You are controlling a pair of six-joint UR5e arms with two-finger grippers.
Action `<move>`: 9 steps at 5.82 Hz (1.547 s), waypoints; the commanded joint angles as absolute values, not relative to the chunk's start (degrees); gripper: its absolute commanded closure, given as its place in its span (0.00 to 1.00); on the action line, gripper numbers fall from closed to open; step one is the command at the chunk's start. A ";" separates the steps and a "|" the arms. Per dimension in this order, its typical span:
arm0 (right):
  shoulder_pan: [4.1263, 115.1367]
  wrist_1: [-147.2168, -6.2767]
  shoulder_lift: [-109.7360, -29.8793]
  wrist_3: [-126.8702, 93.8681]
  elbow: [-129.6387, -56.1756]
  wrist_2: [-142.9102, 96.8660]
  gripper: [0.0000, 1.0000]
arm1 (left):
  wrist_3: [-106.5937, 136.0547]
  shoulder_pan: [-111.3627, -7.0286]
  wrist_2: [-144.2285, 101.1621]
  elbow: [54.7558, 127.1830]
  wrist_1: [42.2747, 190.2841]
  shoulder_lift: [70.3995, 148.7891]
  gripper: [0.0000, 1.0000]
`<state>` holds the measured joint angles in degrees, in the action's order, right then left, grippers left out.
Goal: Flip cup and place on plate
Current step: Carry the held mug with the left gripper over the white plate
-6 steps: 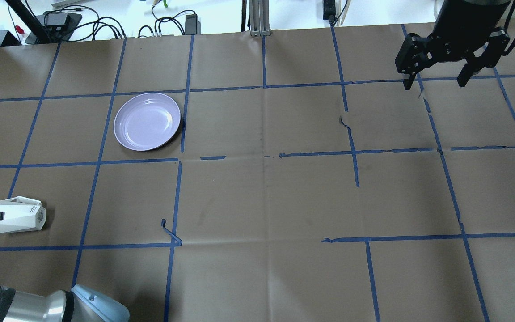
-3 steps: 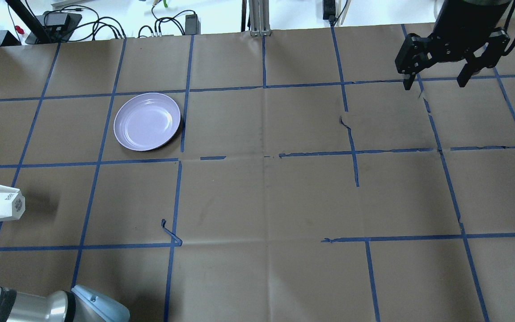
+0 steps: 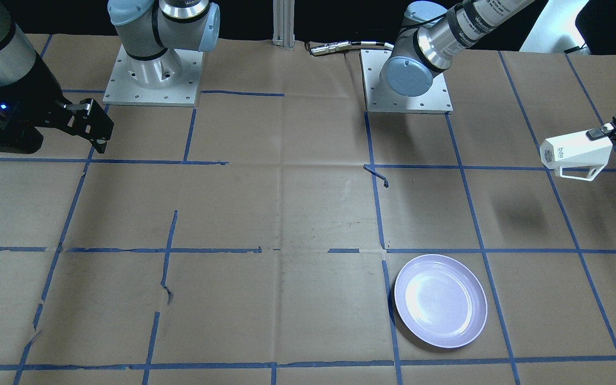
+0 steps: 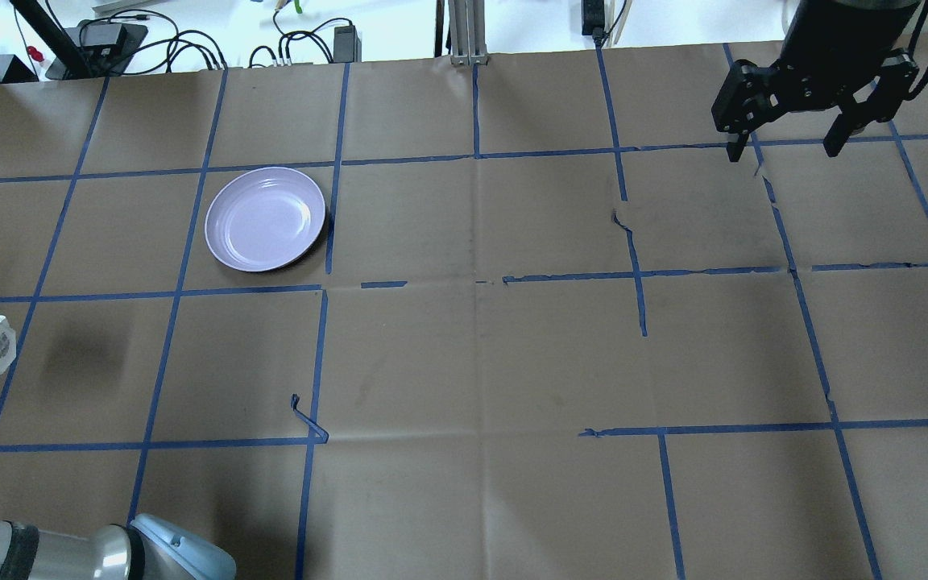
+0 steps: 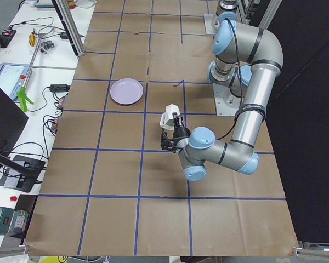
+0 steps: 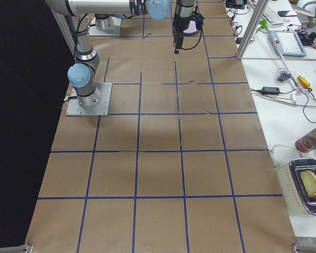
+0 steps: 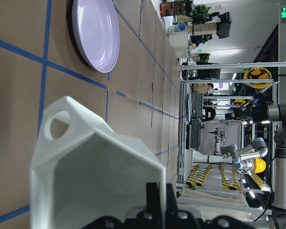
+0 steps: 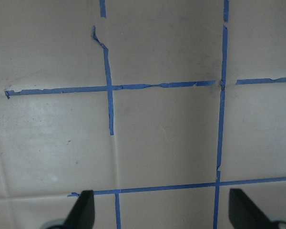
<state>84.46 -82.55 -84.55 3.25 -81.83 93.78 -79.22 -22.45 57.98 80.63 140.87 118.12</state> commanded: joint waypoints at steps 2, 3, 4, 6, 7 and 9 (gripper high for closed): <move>84.46 -82.53 -84.55 3.25 -81.83 93.78 0.00 | -58.39 -38.08 55.30 80.59 132.61 105.00 1.00; 84.46 -82.53 -84.55 3.25 -81.83 93.78 0.00 | -45.22 -45.80 55.37 80.60 120.45 101.90 1.00; 84.46 -82.53 -84.55 3.25 -81.83 93.78 0.00 | -32.91 -54.93 56.42 80.60 108.40 100.39 1.00; 84.46 -82.62 -84.55 3.25 -81.83 93.78 0.00 | -17.21 -70.76 70.42 80.60 88.33 101.68 1.00; 84.46 -82.62 -84.55 3.25 -81.83 93.78 0.00 | -13.75 -76.49 76.84 80.51 82.24 102.73 1.00; 84.46 -82.53 -84.55 3.25 -81.83 93.78 0.00 | -12.83 -84.26 86.97 77.45 78.40 106.94 1.00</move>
<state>84.46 -82.55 -84.55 3.25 -81.83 93.78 -13.35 -80.81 82.40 78.84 79.74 105.06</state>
